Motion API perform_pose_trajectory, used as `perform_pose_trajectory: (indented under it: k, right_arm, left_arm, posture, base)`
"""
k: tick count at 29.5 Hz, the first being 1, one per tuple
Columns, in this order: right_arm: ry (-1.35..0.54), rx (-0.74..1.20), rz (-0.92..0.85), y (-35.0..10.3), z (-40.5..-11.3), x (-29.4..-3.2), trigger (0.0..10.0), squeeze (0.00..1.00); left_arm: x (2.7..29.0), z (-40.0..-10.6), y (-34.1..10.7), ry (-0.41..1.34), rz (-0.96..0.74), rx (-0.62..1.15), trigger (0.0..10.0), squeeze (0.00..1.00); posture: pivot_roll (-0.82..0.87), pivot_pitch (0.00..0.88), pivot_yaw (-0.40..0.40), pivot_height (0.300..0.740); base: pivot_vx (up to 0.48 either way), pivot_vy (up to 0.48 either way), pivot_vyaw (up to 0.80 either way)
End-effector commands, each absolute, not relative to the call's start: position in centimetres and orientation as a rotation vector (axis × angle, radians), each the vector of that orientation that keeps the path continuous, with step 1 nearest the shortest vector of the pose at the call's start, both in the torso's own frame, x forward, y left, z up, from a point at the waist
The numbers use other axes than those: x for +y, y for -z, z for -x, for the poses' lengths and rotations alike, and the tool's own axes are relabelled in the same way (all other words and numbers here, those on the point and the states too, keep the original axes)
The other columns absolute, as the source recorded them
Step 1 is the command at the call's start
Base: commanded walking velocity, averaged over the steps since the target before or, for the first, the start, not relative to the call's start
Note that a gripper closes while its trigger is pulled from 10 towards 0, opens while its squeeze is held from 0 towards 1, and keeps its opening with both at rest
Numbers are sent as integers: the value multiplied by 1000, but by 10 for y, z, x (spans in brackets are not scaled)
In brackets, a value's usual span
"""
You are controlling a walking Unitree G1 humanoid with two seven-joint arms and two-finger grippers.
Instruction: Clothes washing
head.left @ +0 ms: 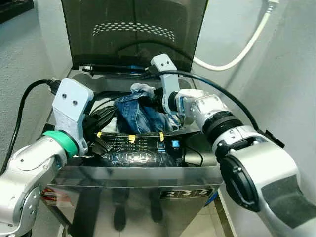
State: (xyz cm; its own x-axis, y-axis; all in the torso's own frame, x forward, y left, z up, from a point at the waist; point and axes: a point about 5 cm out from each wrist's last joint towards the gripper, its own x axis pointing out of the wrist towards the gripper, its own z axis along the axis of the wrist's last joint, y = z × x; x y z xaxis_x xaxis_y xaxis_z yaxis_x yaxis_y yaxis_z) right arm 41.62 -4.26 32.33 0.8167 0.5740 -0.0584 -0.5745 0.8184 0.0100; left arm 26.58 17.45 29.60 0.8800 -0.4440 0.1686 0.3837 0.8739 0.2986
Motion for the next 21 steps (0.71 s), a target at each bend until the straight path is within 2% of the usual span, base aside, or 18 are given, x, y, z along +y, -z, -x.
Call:
perform_pose_trajectory:
  k: [1,3,5,11,12,17,21]
  right_arm:
    - [-509,-69,-104,-355,-419,-58,10000,0]
    - [-509,-69,-104,-355,-419,-58,10000,0]
    - [-604,-37,-29,-356,-416,-54,10000,0]
    - [-727,7,57,-351,-411,-46,10000,0]
    - [-681,-70,-1,-361,-412,-49,10000,0]
    - [-631,-164,-56,-371,-413,-53,10000,0]
    - [-518,-244,-105,-368,-417,-65,10000,0]
  left_arm:
    - [175,-265,-293,443,-274,-211,10000,0]
    - [175,-265,-293,443,-274,-211,10000,0]
    - [176,-266,-293,453,-278,-199,10000,0]
    - [176,-266,-294,464,-292,-184,10000,0]
    - [179,-268,-295,436,-297,-184,10000,0]
    - [185,-271,-293,381,-327,-172,10000,0]
    - [188,-276,-292,319,-291,-180,10000,0]
  posture:
    - [163,39,22,740]
    - [163,39,22,740]
    - [163,37,29,740]
    - [169,36,36,740]
    - [173,37,39,740]
    - [175,38,44,740]
    - [170,33,52,740]
  base:
    - [0,0,0]
    - [0,0,0]
    - [0,0,0]
    - [0,0,0]
    - [0,0,0]
    - [0,0,0]
    - [0,0,0]
